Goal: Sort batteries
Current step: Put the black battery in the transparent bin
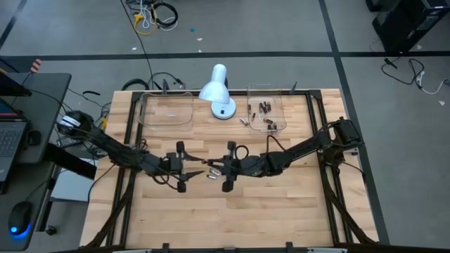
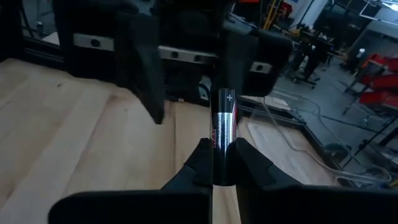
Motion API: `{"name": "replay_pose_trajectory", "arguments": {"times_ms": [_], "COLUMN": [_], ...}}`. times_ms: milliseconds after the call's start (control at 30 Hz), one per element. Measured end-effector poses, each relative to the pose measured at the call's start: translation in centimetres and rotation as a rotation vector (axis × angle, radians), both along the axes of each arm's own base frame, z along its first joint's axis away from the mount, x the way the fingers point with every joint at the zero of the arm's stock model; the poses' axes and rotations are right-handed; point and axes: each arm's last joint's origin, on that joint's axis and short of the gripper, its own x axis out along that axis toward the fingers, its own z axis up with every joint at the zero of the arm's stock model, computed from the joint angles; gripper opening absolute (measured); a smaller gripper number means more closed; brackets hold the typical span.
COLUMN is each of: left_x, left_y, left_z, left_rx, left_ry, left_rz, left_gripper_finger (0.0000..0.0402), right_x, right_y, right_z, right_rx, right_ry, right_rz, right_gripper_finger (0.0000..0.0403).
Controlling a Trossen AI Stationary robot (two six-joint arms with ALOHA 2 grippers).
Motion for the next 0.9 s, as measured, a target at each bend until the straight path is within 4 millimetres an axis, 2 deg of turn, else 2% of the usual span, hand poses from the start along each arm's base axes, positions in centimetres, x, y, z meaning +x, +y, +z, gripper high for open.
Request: {"name": "replay_pose_trajectory", "arguments": {"times_ms": [167,333,467,667,900], "left_x": [1.0,1.1,1.1,1.1,1.13], "left_y": [0.33,0.57,0.6,0.58,0.69], "left_z": [0.59,0.74,0.74,0.83,0.87], "left_rx": [0.009,0.016,0.016,0.014,0.039], "left_ry": [-0.011,-0.018,-0.017,-0.026,-0.027], "left_rz": [0.029,0.066,0.073,0.067,0.07], "left_gripper_finger": [0.0203,0.0201,0.0183,0.0128,0.0024], "right_x": [-0.01,-0.01,-0.01,-0.01,-0.03], "right_y": [0.01,0.0,-0.02,-0.07,-0.08], "right_z": [-0.02,-0.04,-0.05,-0.01,0.01], "right_rx": [-0.006,-0.009,-0.01,-0.017,-0.014], "right_ry": [0.004,0.008,0.008,0.007,0.008], "right_rz": [-0.001,-0.003,-0.005,-0.024,-0.026], "right_gripper_finger": [0.0025,0.0025,0.0025,0.0025,0.0025]}}
